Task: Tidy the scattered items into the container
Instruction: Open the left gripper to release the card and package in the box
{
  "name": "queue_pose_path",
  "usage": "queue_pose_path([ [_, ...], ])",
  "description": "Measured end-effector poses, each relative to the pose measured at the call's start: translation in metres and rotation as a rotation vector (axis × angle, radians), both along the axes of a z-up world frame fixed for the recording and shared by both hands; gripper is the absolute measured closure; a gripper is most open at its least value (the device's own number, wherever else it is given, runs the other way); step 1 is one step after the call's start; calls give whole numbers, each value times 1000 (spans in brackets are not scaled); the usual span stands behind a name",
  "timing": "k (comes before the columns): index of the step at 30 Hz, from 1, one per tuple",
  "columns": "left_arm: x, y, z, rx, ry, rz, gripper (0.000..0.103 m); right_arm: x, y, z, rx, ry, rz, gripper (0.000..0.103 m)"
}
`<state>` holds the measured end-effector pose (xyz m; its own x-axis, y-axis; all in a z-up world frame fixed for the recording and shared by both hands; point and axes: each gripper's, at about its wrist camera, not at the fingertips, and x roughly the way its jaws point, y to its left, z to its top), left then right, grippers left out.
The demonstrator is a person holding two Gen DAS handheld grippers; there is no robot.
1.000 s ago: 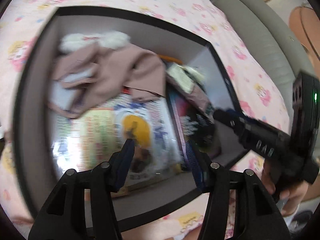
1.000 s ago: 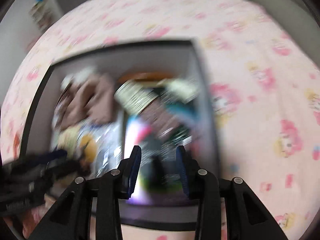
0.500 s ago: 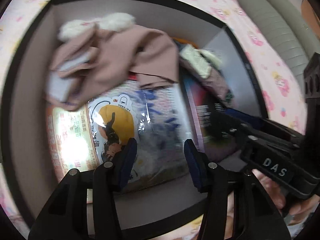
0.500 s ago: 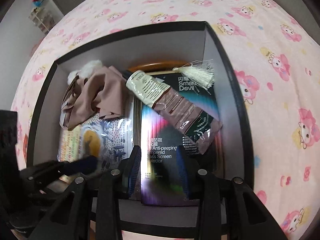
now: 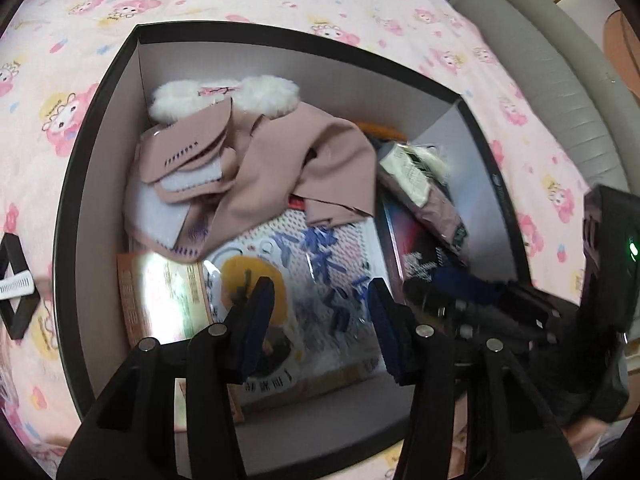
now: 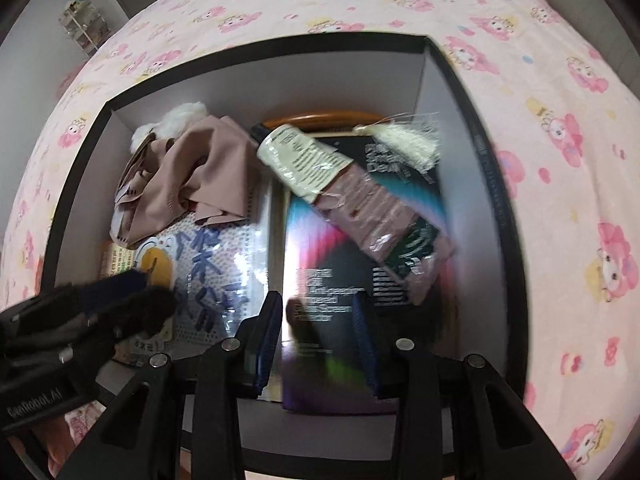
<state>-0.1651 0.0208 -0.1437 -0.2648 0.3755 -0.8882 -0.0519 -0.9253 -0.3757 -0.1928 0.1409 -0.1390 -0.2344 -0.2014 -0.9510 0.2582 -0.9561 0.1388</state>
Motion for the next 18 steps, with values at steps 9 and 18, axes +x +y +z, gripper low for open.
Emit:
queue_pose_path([
  [9, -4, -1, -13, -80, -62, 24, 55, 6, -15, -5, 24, -7, 61, 69],
  [18, 5, -9, -7, -2, -90, 12, 46, 20, -13, -1, -36, -74, 106, 65],
])
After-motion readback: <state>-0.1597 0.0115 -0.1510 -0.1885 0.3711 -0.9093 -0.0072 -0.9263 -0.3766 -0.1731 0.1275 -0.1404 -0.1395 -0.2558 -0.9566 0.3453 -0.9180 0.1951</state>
